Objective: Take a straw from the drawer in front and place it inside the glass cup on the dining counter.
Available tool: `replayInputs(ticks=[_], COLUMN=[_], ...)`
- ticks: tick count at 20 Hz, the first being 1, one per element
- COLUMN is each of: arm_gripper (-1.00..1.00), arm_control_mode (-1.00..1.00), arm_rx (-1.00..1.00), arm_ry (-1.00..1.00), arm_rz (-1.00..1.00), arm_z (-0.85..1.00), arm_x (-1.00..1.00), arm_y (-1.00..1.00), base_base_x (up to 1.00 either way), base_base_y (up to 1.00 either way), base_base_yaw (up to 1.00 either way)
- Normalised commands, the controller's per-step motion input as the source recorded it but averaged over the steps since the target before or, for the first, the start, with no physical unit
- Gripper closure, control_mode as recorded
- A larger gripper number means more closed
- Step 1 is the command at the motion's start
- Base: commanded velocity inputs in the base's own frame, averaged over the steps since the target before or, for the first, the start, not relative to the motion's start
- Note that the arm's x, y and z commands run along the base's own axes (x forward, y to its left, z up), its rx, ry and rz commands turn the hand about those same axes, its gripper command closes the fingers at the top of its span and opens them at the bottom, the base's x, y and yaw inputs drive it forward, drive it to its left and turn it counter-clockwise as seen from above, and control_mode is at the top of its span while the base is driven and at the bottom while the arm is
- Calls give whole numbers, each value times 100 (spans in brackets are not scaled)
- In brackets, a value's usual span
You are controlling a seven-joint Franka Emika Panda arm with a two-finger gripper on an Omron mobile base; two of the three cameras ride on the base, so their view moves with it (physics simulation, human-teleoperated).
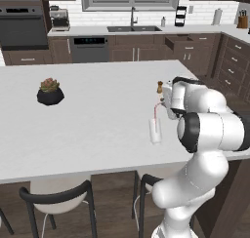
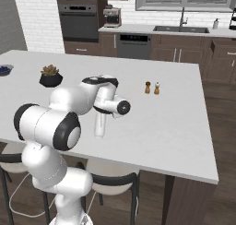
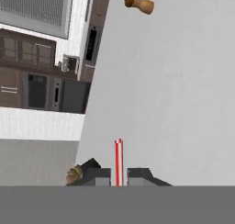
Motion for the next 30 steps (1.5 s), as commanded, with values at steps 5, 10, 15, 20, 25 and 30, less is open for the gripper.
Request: replayInputs(ticks=[5,10,15,20,25,30], arm_gripper=[100,100,100,-100,-100,-100], arm_control_mode=[-100,-100,-100,-100,-100,-100], arm_rx=[-8,-3,-1,-1,-1,0], arm_ry=[0,0,0,0,0,-2], arm_rz=[-14,-13,-13,-11,-9,-8], arm_z=[-26,-16,-5,-10,-5,0], arm_x=[-59,-37,0,-12,-43,-11], arm_y=[-1,0,0,0,0,0], base_base_x=[0,0,0,0,0,0], base_base_y=[0,0,0,0,0,0], base_base_yaw=[0,0,0,0,0,0])
